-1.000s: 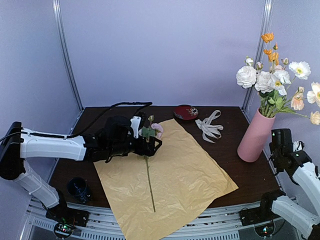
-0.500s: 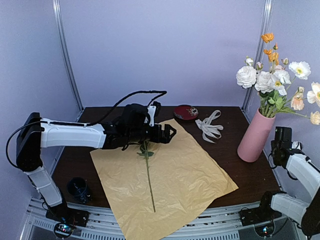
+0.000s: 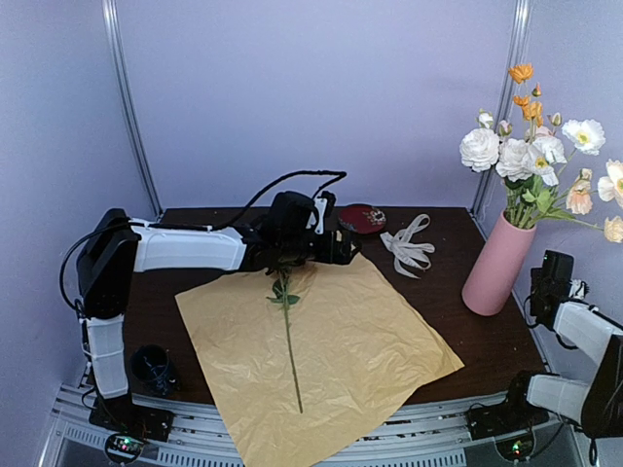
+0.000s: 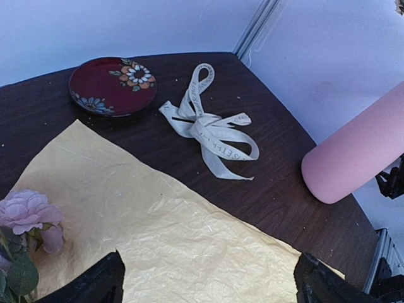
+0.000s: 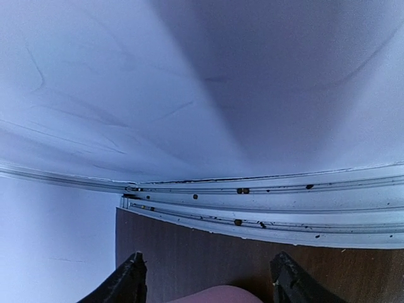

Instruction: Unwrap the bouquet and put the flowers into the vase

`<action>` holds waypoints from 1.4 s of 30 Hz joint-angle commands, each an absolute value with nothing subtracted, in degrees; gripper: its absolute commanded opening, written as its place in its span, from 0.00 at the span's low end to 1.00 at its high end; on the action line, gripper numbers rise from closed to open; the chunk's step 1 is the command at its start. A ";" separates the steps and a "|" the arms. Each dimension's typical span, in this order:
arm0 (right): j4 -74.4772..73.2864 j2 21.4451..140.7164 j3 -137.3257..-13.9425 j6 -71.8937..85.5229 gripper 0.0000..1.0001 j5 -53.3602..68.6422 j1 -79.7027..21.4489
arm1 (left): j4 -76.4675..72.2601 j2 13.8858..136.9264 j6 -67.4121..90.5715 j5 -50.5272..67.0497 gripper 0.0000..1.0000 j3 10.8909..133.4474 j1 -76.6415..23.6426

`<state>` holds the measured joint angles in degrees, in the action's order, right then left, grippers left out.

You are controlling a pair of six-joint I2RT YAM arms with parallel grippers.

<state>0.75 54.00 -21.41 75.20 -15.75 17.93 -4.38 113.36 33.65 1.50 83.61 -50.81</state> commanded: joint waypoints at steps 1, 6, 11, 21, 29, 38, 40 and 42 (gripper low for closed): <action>4.95 54.79 -19.87 78.39 0.70 -12.95 18.46 | -5.42 116.33 33.18 4.86 0.96 88.45 -50.12; 8.79 57.78 -18.93 80.33 0.72 -9.73 19.89 | -4.97 119.41 33.04 6.27 0.96 92.50 -49.93; 11.03 60.41 -18.94 80.96 0.73 -7.10 20.31 | -7.03 122.38 33.04 9.25 0.95 95.36 -49.93; 12.73 63.08 -18.35 79.06 0.74 -3.95 20.48 | -17.44 136.60 19.41 20.98 0.98 109.60 -52.89; 11.87 66.23 -20.30 75.54 0.76 -1.64 20.65 | -40.00 147.43 15.04 28.45 0.98 113.49 -52.65; 14.12 69.93 -22.50 76.04 0.77 -0.83 20.83 | -43.37 151.75 4.02 29.32 0.98 116.92 -56.24; 16.10 70.99 -22.45 77.04 0.77 -0.48 20.92 | -42.22 151.75 1.43 28.14 0.98 117.03 -56.78; 18.64 72.67 -22.73 77.83 0.77 0.40 20.92 | -40.03 151.32 -1.24 27.00 0.98 116.95 -57.52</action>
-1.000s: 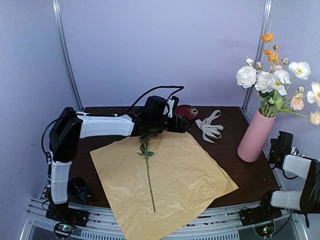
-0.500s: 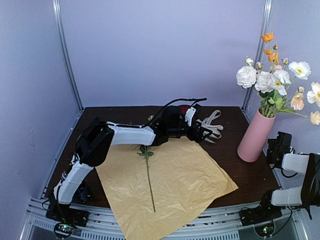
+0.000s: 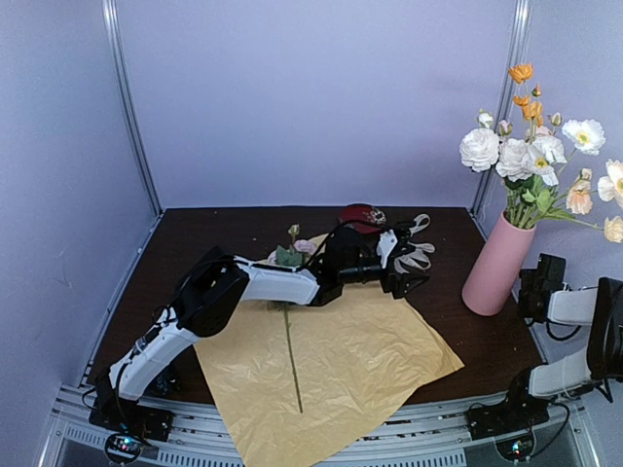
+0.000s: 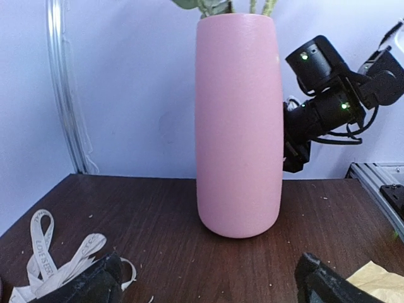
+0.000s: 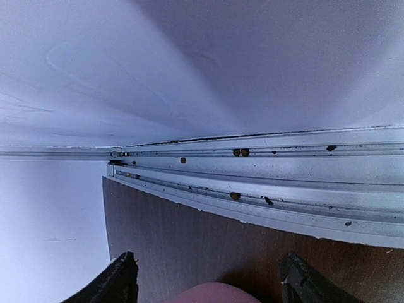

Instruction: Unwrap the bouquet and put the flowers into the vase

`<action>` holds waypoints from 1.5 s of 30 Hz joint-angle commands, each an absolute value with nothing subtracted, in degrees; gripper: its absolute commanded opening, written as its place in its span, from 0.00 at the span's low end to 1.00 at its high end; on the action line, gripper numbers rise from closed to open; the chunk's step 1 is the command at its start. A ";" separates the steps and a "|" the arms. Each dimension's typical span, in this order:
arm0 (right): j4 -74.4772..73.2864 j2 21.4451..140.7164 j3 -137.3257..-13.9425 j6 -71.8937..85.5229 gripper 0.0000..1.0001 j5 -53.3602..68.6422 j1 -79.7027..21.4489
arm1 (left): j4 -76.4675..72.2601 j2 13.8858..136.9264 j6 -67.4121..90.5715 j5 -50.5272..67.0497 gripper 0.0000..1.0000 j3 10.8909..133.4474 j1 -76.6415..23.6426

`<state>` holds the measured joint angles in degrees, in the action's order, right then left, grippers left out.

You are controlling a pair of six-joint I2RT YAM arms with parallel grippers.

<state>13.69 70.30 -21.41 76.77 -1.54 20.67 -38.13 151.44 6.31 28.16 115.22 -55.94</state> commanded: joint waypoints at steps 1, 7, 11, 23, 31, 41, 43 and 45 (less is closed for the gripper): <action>19.57 73.63 -23.07 78.13 0.77 1.09 20.92 | -38.83 150.95 -2.52 26.52 0.98 116.52 -57.89; 22.14 76.07 -23.76 77.89 0.77 3.59 20.92 | -39.73 148.91 -5.46 25.44 0.98 112.13 -59.23; 23.46 77.71 -23.29 77.32 0.77 5.55 20.92 | -39.40 149.02 -6.47 24.87 0.98 112.86 -59.45; 27.05 81.95 -22.51 75.85 0.75 10.41 20.79 | -38.95 149.52 -6.43 24.01 0.98 113.38 -59.59; 29.02 84.81 -21.80 75.97 0.74 12.13 19.46 | -37.00 148.21 -8.60 23.09 0.98 110.93 -59.59; 30.05 87.34 -22.65 77.36 0.74 12.07 16.07 | -39.56 144.35 -10.07 21.93 0.98 104.52 -59.59; 30.08 87.60 -22.95 77.66 0.74 11.82 15.60 | -41.06 142.81 -10.61 21.57 0.98 101.64 -59.59; 29.93 87.78 -23.29 78.03 0.74 11.18 14.91 | -41.61 141.47 -11.16 21.20 0.98 99.29 -59.59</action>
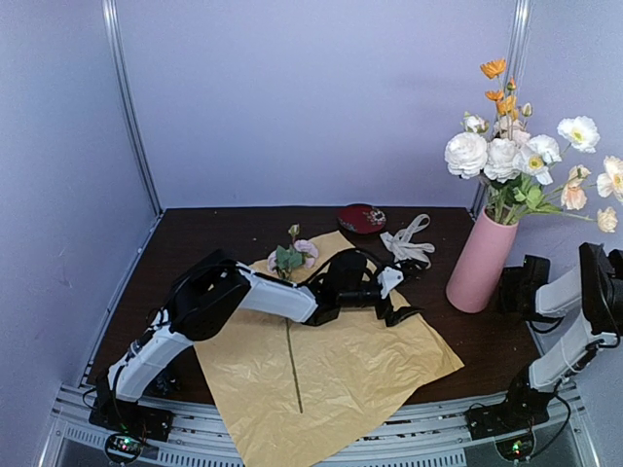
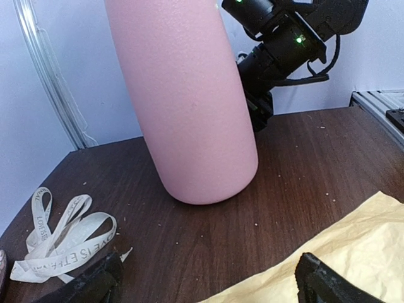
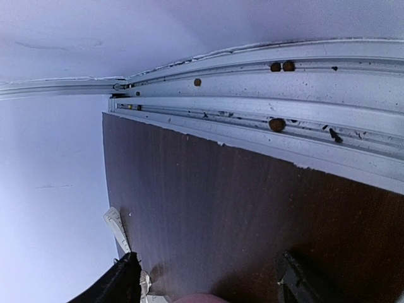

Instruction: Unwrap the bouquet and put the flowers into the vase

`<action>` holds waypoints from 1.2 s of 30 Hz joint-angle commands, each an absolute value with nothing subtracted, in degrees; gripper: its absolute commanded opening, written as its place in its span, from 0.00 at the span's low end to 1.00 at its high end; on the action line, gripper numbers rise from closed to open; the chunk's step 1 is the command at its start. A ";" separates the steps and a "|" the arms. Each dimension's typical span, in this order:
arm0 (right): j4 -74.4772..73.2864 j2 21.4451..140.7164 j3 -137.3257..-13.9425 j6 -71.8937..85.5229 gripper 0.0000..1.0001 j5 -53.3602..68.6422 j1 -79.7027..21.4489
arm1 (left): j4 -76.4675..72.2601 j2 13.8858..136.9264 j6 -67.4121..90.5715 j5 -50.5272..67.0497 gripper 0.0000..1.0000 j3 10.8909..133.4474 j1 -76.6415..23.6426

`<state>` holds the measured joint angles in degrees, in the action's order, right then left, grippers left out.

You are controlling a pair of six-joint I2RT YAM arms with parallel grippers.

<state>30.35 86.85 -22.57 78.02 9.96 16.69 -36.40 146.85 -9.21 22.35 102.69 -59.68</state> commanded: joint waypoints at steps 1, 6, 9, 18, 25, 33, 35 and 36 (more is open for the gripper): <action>30.15 87.87 -23.37 78.41 0.74 10.95 14.48 | -41.79 140.85 -11.56 20.95 0.98 98.07 -59.59; 31.64 89.37 -23.76 80.65 0.74 9.81 11.35 | -41.92 137.35 -13.08 19.91 0.98 93.22 -59.59; 32.88 90.64 -23.83 81.91 0.74 9.33 9.73 | -42.18 135.17 -13.84 19.23 0.98 90.15 -59.59; 34.85 94.30 -26.29 85.06 0.74 7.96 4.15 | -42.05 126.80 -12.08 15.62 0.98 79.59 -59.59; 36.99 97.78 -28.26 87.81 0.73 6.53 0.16 | -40.82 119.13 -6.53 10.95 0.98 71.71 -59.65; 40.46 101.37 -29.76 91.66 0.73 5.01 -4.45 | -30.94 109.12 5.61 -1.27 0.98 65.77 -59.68; 41.46 102.61 -30.18 92.64 0.73 4.63 -5.54 | -26.13 106.83 7.87 -5.22 0.98 65.28 -59.68; 41.96 103.10 -30.41 93.13 0.73 4.44 -6.02 | -24.52 105.62 8.96 -7.13 0.98 64.55 -59.68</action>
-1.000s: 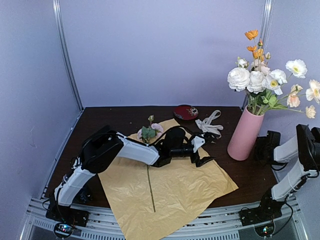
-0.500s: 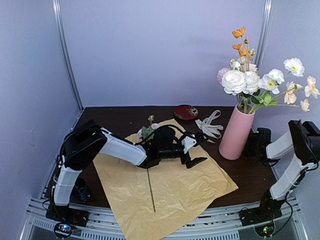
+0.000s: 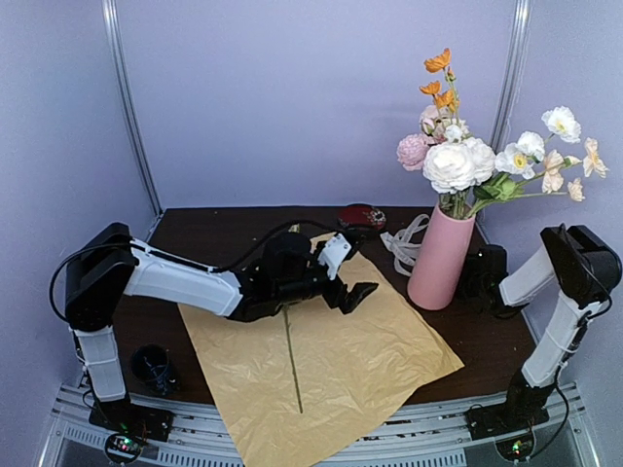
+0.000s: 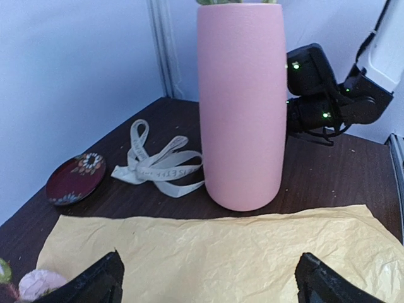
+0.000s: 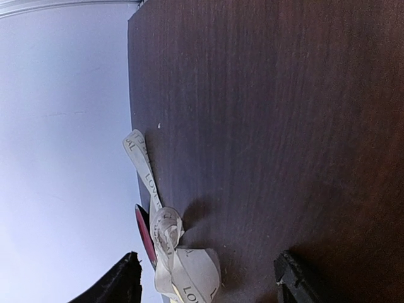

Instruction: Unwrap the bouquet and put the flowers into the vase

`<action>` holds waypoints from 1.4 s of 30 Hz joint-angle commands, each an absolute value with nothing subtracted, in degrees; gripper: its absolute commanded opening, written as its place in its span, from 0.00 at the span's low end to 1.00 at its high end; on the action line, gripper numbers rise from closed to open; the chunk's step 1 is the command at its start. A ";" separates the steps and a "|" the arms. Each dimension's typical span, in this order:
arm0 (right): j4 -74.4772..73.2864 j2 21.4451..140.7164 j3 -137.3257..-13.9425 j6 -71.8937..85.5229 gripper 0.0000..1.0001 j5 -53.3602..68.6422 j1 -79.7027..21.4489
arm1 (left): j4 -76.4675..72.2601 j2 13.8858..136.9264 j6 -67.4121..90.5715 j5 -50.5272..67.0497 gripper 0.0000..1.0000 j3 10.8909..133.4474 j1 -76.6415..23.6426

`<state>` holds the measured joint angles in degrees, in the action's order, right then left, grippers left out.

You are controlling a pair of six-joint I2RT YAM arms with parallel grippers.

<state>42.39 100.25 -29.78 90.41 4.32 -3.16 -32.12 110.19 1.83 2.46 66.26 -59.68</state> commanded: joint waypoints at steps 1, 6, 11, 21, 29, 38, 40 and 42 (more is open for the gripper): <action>42.34 103.51 -30.69 93.62 0.73 4.32 -6.52 | -23.10 104.31 10.02 -8.99 0.98 63.66 -59.68; 42.71 105.34 -32.96 94.60 0.73 3.49 -8.56 | -16.23 98.16 14.44 -16.86 0.98 58.28 -59.66; 42.79 107.28 -34.73 95.58 0.73 2.44 -10.35 | -8.29 94.26 19.67 -21.62 0.98 56.11 -59.60; 43.46 111.07 -38.22 97.80 0.73 1.48 -13.93 | 4.52 89.52 28.95 -24.55 0.98 54.01 -59.04; 39.02 101.66 -33.65 92.92 0.73 0.84 -11.14 | 11.40 89.11 37.37 -23.02 0.98 54.03 -55.44; 28.18 86.74 -26.53 84.37 0.74 3.79 -4.62 | 17.05 92.87 44.45 -19.89 0.93 57.72 -51.34; 27.23 83.88 -24.39 82.67 0.74 4.87 -4.09 | 17.65 95.65 44.61 -18.42 0.88 59.23 -50.55; 26.46 81.13 -22.36 81.02 0.74 6.39 -3.69 | 18.58 98.24 44.13 -17.20 0.80 61.35 -50.28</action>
